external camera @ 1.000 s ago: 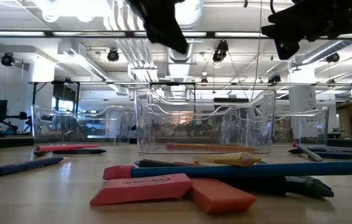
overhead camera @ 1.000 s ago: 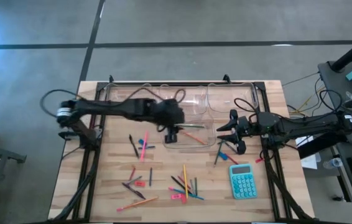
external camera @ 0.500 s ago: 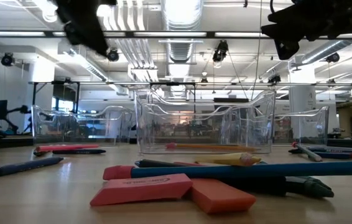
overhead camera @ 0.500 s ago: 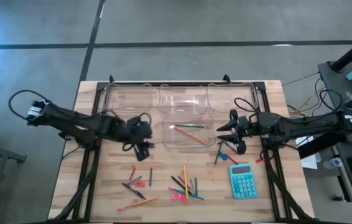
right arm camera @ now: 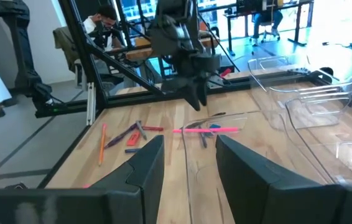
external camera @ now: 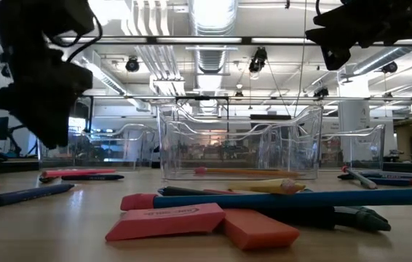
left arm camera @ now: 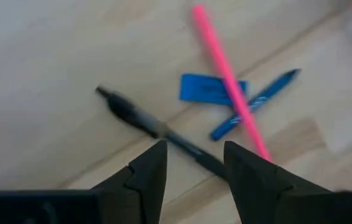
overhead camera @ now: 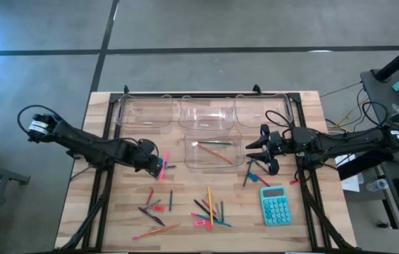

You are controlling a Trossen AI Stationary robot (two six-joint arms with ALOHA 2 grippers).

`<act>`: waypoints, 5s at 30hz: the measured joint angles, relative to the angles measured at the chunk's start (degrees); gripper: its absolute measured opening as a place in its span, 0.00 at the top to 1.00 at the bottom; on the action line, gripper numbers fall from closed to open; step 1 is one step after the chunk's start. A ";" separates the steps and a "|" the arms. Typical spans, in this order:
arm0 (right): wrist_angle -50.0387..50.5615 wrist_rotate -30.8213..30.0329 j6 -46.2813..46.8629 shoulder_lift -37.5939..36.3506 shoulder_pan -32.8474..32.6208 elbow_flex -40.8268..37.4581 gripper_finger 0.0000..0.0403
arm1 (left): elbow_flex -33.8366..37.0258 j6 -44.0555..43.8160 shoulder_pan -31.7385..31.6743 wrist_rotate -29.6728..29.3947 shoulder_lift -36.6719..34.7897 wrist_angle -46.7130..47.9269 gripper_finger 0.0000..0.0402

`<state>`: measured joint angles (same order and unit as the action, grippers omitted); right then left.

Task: Sort crayons/erasers/pens/pencils in bins
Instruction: Put the top black pen into the top left transparent bin

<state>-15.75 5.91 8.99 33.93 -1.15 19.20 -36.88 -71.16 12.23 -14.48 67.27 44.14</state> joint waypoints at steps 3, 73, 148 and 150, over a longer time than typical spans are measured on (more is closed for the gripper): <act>0.00 0.00 -0.02 0.00 0.00 0.00 0.66 | 1.90 -2.46 -0.43 0.06 0.53 -0.08 0.64; -1.09 -0.02 -0.02 2.78 0.02 0.00 0.66 | -1.00 9.29 -6.93 2.19 1.99 4.38 0.99; -1.09 -0.02 -0.49 2.93 0.02 0.11 0.66 | 5.91 14.59 -8.57 2.40 1.09 -7.70 0.99; -1.09 -0.02 -0.47 2.93 0.02 0.11 0.66 | 5.83 14.57 -8.57 2.34 1.07 -7.15 0.99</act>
<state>-16.84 5.89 8.52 36.86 -1.13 19.31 -31.05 -56.60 3.66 -12.14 68.34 36.99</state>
